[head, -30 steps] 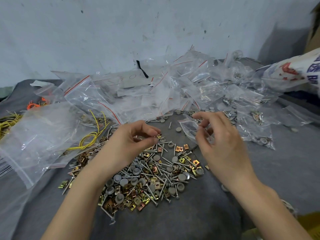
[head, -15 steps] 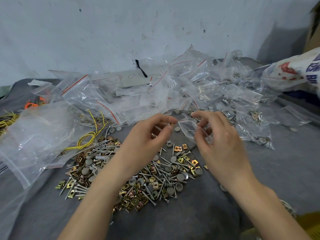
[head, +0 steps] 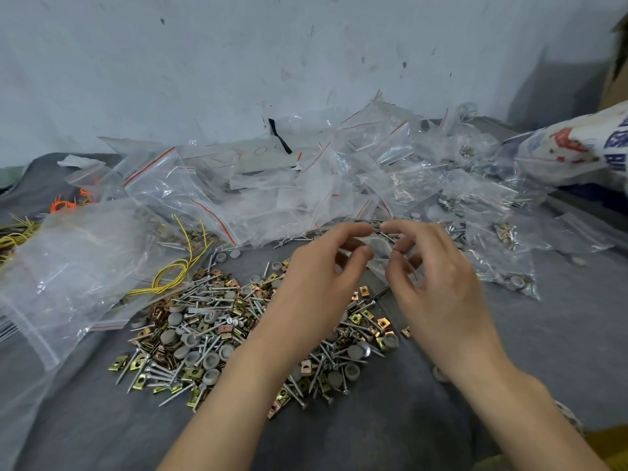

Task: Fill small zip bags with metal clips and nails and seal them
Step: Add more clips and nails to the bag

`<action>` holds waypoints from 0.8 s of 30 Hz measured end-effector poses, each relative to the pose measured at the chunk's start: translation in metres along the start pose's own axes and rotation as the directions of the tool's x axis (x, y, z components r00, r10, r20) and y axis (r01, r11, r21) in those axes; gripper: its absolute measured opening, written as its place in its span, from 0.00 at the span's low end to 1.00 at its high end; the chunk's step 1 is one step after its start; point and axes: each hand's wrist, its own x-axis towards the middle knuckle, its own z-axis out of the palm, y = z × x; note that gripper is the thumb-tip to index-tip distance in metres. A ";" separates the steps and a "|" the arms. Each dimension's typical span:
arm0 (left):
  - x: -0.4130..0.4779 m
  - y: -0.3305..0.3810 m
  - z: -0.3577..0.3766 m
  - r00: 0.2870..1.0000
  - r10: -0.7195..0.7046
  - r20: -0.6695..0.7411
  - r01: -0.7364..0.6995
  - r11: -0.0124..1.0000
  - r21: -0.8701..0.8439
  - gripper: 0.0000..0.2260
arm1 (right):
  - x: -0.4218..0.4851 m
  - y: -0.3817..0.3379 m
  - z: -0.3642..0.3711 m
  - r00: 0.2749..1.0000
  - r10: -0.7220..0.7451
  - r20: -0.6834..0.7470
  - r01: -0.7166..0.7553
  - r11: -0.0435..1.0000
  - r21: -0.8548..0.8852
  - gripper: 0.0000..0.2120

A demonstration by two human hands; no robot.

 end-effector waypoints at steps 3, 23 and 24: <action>0.000 -0.002 -0.006 1.000 -0.004 -0.009 0.003 0.999 -0.044 0.10 | -0.001 0.000 0.000 1.000 0.002 -0.005 -0.002 1.000 -0.010 0.15; -0.010 -0.043 0.001 0.940 -0.138 0.312 -0.119 0.724 0.680 0.16 | 0.000 0.001 0.000 1.000 0.003 -0.007 -0.003 1.000 -0.013 0.15; -0.009 -0.043 0.003 0.941 -0.134 0.310 -0.126 0.713 0.690 0.15 | 0.000 0.001 0.000 1.000 0.007 -0.004 -0.007 1.000 -0.014 0.15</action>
